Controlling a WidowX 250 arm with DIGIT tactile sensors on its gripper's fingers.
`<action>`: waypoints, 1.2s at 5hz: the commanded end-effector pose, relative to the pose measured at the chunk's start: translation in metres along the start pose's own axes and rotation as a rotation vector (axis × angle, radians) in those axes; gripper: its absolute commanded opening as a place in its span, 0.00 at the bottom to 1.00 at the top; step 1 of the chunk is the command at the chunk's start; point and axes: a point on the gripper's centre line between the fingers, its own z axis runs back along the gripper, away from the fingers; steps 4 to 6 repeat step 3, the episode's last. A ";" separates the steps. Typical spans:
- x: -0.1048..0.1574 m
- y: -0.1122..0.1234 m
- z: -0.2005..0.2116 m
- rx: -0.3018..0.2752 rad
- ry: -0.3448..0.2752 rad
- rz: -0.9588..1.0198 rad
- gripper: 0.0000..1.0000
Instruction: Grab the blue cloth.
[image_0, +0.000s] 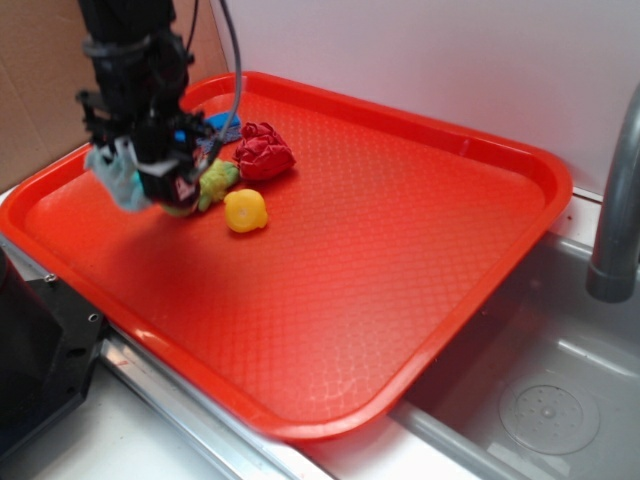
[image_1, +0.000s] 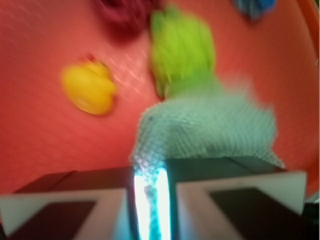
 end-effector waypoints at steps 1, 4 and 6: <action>0.019 -0.009 0.079 0.069 -0.135 -0.134 0.00; 0.015 -0.014 0.111 -0.009 -0.167 -0.150 0.00; 0.015 -0.014 0.111 -0.009 -0.167 -0.150 0.00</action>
